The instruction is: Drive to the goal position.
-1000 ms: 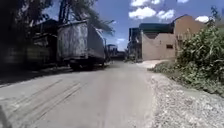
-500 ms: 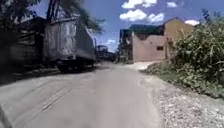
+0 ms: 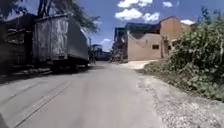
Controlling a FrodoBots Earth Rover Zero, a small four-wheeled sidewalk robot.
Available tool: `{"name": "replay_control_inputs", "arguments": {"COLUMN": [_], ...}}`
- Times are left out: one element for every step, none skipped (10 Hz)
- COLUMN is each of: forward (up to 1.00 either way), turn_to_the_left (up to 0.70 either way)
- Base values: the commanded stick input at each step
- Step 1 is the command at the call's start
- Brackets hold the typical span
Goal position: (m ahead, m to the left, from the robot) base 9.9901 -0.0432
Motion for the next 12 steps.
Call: {"name": "replay_control_inputs", "arguments": {"forward": [1.00, 1.00, 1.00, 1.00, 1.00, 1.00, 1.00, 1.00, 1.00, 1.00, 1.00, 1.00], "turn_to_the_left": [0.00, 0.00, 0.00, 0.00, 0.00, 0.00, 0.00, 0.00, 0.00, 0.00, 0.00, 0.00]}}
